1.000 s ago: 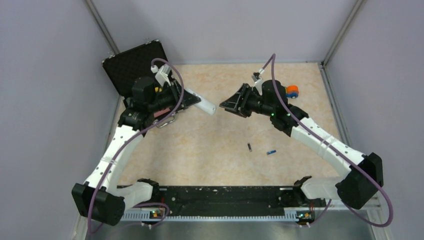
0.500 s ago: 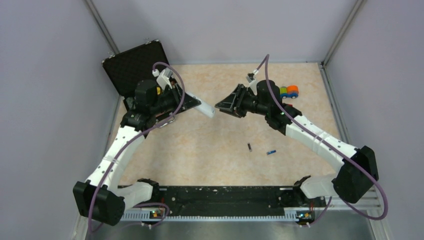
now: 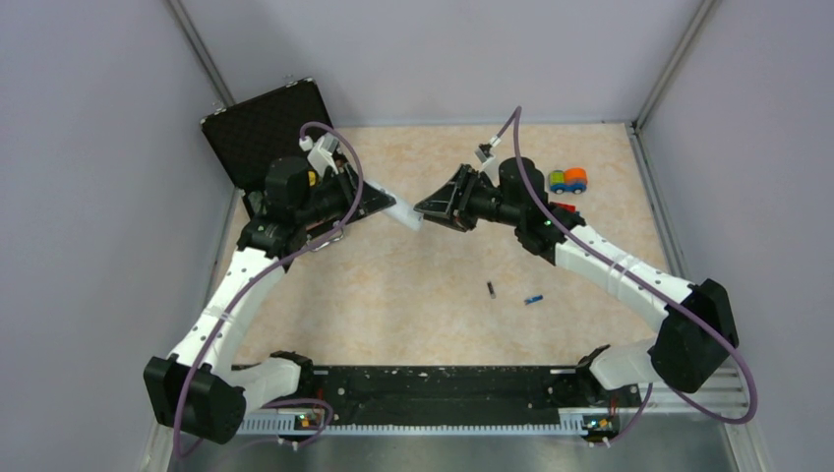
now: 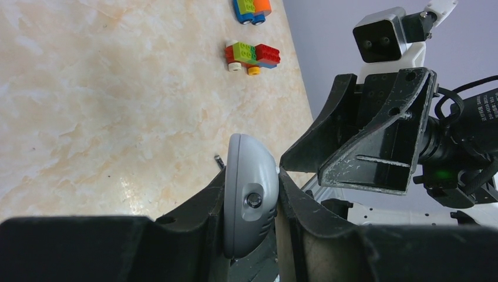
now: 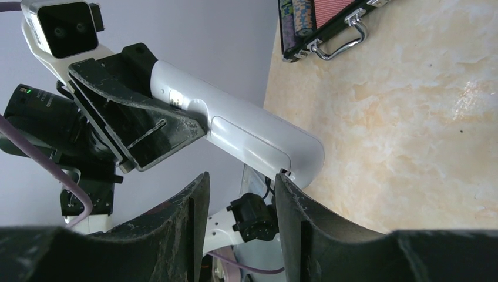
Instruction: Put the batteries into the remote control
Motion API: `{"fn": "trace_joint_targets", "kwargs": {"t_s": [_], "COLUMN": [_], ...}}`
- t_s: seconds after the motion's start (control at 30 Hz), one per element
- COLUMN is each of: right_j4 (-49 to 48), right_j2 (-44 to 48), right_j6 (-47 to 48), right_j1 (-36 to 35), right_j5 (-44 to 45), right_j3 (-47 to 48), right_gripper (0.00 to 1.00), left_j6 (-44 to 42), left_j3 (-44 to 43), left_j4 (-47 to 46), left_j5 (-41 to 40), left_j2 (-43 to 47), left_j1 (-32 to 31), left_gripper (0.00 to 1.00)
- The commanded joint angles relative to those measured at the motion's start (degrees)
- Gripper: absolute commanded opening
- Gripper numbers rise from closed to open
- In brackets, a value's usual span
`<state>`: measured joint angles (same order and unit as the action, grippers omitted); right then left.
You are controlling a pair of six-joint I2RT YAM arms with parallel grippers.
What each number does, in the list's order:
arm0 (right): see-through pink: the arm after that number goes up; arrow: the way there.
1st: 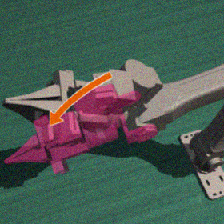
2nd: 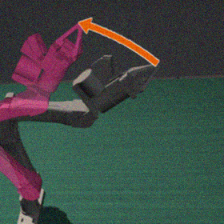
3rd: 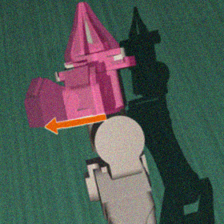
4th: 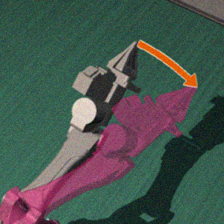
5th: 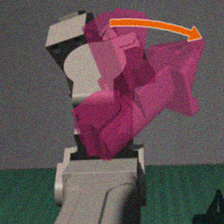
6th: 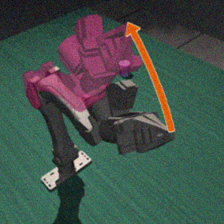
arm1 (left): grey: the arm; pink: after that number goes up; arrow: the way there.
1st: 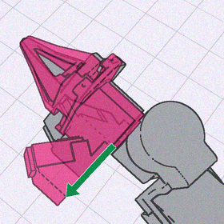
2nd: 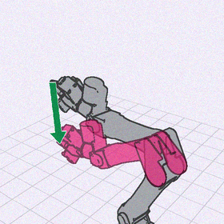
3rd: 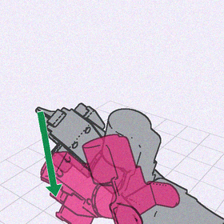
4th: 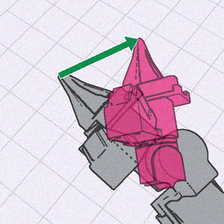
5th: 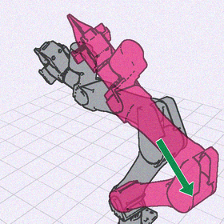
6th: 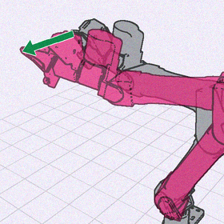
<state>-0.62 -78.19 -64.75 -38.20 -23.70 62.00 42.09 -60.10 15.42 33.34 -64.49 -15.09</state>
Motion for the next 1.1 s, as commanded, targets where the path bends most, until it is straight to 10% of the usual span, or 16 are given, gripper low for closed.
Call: {"fn": "trace_joint_targets", "kwargs": {"t_s": [0.0, 1.07], "right_j4": [-1.79, -4.04], "right_j2": [-0.13, -0.9], "right_j6": [-0.23, -2.06], "right_j1": [-0.71, -1.0], "right_j5": [0.02, 0.91], "right_j3": [1.11, -1.2], "right_gripper": [0.45, 0.47], "left_j6": [0.46, 2.72], "left_j3": [0.52, 1.54], "left_j4": [-4.13, -7.68], "left_j5": [0.03, 1.37], "left_j2": [1.27, 1.48], "left_j1": [-0.2, -0.36], "left_gripper": [0.0, 0.0]}}
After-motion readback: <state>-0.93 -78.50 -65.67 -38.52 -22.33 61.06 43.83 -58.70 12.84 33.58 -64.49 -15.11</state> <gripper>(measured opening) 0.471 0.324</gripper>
